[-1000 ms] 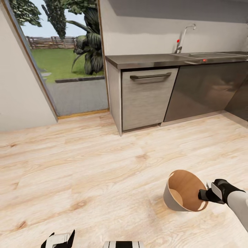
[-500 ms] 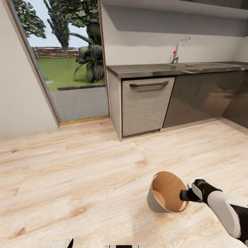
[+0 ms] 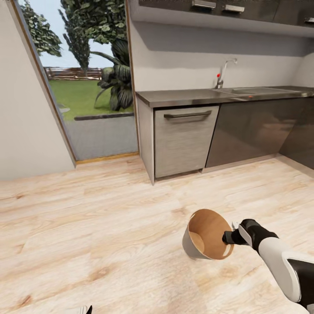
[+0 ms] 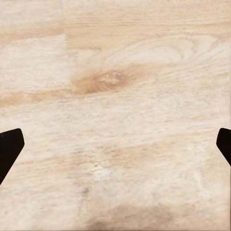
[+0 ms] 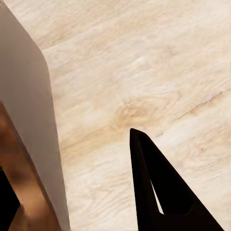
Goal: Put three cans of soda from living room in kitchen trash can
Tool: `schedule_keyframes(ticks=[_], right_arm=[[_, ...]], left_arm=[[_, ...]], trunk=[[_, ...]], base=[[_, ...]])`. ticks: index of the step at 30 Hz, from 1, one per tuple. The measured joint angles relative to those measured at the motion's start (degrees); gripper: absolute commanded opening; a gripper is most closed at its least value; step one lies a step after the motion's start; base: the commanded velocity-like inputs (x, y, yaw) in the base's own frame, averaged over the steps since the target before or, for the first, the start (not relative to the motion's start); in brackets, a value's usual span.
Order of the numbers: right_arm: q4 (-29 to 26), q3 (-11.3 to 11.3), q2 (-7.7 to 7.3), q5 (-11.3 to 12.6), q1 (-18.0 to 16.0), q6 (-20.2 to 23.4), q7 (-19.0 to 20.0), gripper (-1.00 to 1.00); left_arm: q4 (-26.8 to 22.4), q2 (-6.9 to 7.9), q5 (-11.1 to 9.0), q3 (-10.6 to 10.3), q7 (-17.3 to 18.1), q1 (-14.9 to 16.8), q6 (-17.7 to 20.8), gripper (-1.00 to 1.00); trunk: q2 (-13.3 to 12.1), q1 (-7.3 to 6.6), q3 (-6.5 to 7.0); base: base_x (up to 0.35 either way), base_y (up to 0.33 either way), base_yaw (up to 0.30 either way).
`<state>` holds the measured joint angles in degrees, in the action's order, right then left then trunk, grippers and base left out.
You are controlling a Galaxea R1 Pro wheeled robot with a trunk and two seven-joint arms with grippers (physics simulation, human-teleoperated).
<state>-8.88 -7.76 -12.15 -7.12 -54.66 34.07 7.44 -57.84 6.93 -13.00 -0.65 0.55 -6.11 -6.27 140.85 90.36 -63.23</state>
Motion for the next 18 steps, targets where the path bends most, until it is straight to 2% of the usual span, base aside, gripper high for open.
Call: schedule_keyframes(ticks=[1, 4, 7, 10, 11, 12, 13, 14, 15, 16, 18], right_arm=[[-0.3, 0.0, 0.11, 0.5, 0.0, 0.3, 0.4, -1.0], [-1.0, 1.8, 0.26, -1.6, 0.0, 0.4, 0.7, -1.0], [-1.5, 0.7, 0.3, -0.3, 0.0, 0.5, 0.9, -1.0], [-1.5, 1.3, 0.4, -1.0, 0.1, 0.5, 0.9, -1.0], [-1.4, 1.7, 0.72, -1.4, 0.1, 1.1, 1.0, -1.0], [-1.4, 1.8, 0.92, -0.8, 0.1, 1.7, 1.0, -1.0], [-1.5, 1.3, 1.16, -0.6, 0.1, 2.5, 1.0, -1.0], [-1.5, 1.2, 1.74, -0.6, 0.1, 4.5, 1.0, -1.0], [-1.5, 1.8, 3.0, -1.3, 0.1, 7.1, 1.0, -1.0], [0.4, 1.4, 3.34, 0.3, 0.1, 7.7, 1.0, -1.0], [-0.4, 2.0, 4.15, -0.7, 0.1, 8.5, 1.0, -1.0]], left_arm=[[0.1, 0.0, 0.0, 0.0, 0.0, 0.0, 0.0, 1.0], [0.1, -0.01, 0.0, 0.0, -0.1, 0.0, 0.0, 1.0], [0.2, 0.0, 0.1, 0.0, -0.2, 0.0, 0.0, 1.0], [0.2, 0.01, 0.1, 0.0, -0.2, 0.0, 0.0, 1.0], [0.2, 0.01, 0.1, 0.0, -0.2, 0.0, 0.0, 1.0], [0.2, 0.01, 0.1, 0.0, -0.2, 0.0, 0.0, 1.0], [0.2, 0.01, 0.1, 0.0, -0.2, 0.0, 0.0, 1.0], [0.2, 0.01, 0.1, 0.0, -0.2, 0.0, 0.0, 1.0], [0.5, 0.11, 0.1, 0.0, -0.1, 0.1, 0.2, 1.0], [0.7, 0.16, 0.1, 0.0, -0.1, 0.2, 0.5, 1.0], [1.1, 0.3, -0.2, 0.1, 0.0, 1.1, 2.4, 1.0]], trunk=[[-0.4, -0.22, 0.18], [-1.6, -0.87, 0.71], [-2.8, -1.53, 1.25], [-4.0, -2.19, 1.79], [-4.4, -2.41, 1.96], [-4.8, -2.63, 2.14], [-5.2, -2.85, 2.32], [-5.6, -3.07, 2.51], [-6.0, -3.29, 2.68], [-6.4, -3.51, 2.86], [-7.2, -3.95, 3.22]], base=[[0.0, 0.0, 0.0], [0.0, 0.0, 0.0], [0.0, 0.0, 0.0], [0.0, 0.0, 0.0], [0.0, 0.0, 0.0], [0.0, 0.0, 0.0], [0.0, 0.0, 0.0], [0.0, 0.0, 0.0], [0.0, 0.0, 0.0], [0.0, 0.0, 0.0], [0.0, 0.0, 0.0]])
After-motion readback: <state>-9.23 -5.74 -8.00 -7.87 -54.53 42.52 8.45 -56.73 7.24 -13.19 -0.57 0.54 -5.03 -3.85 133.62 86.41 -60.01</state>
